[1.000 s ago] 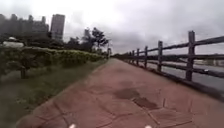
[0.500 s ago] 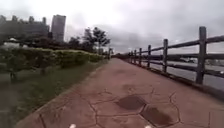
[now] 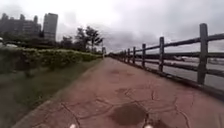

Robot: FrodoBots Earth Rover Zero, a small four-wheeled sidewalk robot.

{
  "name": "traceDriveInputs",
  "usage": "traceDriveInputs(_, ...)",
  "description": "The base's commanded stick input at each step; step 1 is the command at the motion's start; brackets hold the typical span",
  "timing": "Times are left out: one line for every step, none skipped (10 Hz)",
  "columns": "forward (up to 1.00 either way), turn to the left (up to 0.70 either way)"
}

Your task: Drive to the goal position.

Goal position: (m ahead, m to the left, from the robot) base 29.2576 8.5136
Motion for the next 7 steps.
traceDriveInputs(0.7,-0.35)
traceDriveInputs(0.7,-0.24)
traceDriveInputs(0.7,-0.12)
traceDriveInputs(0.7,-0.03)
traceDriveInputs(0.7,0.0)
traceDriveInputs(0.7,0.0)
traceDriveInputs(0.7,0.0)
